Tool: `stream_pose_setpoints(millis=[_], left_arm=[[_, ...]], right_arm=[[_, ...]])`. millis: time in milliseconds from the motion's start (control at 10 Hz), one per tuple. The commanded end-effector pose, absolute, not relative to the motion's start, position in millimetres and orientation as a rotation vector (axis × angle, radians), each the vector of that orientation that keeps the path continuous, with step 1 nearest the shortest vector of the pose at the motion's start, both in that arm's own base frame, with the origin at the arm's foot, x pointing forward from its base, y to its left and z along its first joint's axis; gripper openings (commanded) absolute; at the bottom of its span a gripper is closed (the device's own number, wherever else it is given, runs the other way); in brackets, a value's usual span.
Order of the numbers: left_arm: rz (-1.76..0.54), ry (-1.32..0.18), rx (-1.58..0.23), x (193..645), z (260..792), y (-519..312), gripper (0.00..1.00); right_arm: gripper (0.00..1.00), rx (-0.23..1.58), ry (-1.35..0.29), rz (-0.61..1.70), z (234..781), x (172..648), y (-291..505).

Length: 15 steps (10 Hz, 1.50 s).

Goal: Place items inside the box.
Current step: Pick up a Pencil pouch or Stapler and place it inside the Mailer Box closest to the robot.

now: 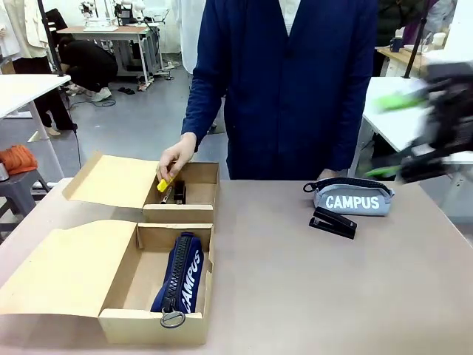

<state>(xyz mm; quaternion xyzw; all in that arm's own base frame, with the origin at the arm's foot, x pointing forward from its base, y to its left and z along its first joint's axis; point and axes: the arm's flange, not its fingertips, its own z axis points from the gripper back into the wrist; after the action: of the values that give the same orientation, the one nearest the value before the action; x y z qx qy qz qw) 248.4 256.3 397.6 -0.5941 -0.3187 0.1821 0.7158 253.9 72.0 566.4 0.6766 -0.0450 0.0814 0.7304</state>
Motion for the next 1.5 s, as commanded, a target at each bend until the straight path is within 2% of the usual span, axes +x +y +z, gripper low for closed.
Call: stream_pose_setpoints(millis=[0,200,300,600,700,1400], left_arm=[[0.389,-0.736,-1.329,249.8,399.2,255.0,1.0],[0.389,-0.736,-1.329,249.8,399.2,255.0,1.0],[0.389,-0.736,-1.329,249.8,399.2,255.0,1.0],[0.389,-0.736,-1.329,249.8,399.2,255.0,1.0],[0.389,-0.736,-1.329,249.8,399.2,255.0,1.0],[0.389,-0.736,-1.329,249.8,399.2,255.0,1.0]], right_arm=[[1.0,1.882,-0.155,0.07,491.1,232.2,-27.4],[1.0,1.963,-0.255,-0.014,439.0,205.0,-69.9],[1.0,1.919,-0.269,-0.023,417.9,193.4,-76.4],[1.0,1.444,-0.105,-0.007,386.3,184.6,-51.2],[1.0,1.82,-0.193,-0.073,416.5,219.2,-152.0],[1.0,1.82,-0.193,-0.073,416.5,219.2,-152.0]])
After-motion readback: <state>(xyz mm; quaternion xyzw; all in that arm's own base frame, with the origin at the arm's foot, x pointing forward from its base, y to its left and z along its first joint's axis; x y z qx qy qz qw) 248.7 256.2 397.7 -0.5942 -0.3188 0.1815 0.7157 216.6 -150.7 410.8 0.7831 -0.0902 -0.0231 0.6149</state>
